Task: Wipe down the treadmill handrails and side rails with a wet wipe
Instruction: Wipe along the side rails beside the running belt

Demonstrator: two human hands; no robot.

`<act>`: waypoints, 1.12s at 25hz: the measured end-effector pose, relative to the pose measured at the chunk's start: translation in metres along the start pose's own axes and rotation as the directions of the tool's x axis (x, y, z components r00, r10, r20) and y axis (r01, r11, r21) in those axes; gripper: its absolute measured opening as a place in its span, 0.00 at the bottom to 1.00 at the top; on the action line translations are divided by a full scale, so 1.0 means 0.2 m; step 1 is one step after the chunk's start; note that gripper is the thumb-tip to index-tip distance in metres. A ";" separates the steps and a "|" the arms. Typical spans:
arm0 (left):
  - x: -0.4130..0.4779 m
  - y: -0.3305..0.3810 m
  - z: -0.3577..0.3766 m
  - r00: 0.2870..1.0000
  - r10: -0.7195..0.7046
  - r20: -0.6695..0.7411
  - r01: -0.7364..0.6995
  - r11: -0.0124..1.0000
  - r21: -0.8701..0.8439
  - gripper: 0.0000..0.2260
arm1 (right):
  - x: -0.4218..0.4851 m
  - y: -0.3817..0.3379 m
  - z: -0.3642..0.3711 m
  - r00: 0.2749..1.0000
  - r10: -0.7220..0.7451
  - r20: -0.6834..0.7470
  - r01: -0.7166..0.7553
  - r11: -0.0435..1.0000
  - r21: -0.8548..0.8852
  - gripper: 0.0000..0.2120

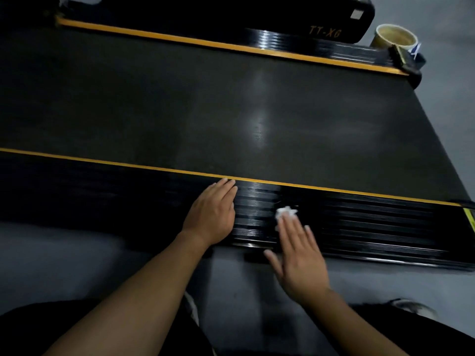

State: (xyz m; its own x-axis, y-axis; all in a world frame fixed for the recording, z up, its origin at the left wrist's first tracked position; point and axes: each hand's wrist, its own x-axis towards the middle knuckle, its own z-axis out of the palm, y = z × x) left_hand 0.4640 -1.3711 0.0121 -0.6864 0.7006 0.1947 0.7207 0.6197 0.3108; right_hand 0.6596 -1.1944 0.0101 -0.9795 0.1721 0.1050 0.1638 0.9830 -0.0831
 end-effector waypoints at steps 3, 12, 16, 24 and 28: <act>0.01 0.01 -0.01 1.000 0.001 -0.016 -0.001 1.000 -0.001 0.24 | 0.00 -0.16 0.02 0.998 0.064 0.008 -0.064 0.996 0.064 0.40; 0.00 0.00 -0.01 1.000 0.012 -0.008 -0.012 1.000 0.012 0.24 | 0.11 -0.08 0.01 0.989 0.143 0.041 -0.145 0.988 0.061 0.39; 0.00 0.00 0.00 0.999 0.027 -0.043 -0.026 1.000 0.008 0.23 | 0.18 -0.20 0.03 0.978 -0.176 0.109 0.172 0.984 0.049 0.39; 0.00 -0.01 0.00 0.997 0.034 -0.064 -0.034 0.999 -0.001 0.24 | 0.31 -0.22 0.02 0.986 -0.109 0.124 0.099 0.992 0.084 0.43; 0.00 -0.01 0.00 0.998 0.040 -0.052 -0.040 0.999 0.002 0.24 | 0.41 0.04 0.00 0.997 0.049 0.058 -0.052 0.997 0.054 0.42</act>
State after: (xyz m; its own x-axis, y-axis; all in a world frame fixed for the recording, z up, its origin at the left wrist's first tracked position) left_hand 0.4625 -1.3716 0.0109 -0.6613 0.7055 0.2549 0.7476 0.5920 0.3009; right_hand 0.5805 -1.1721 0.0185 -0.9755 0.2158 0.0436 0.2078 0.9678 -0.1420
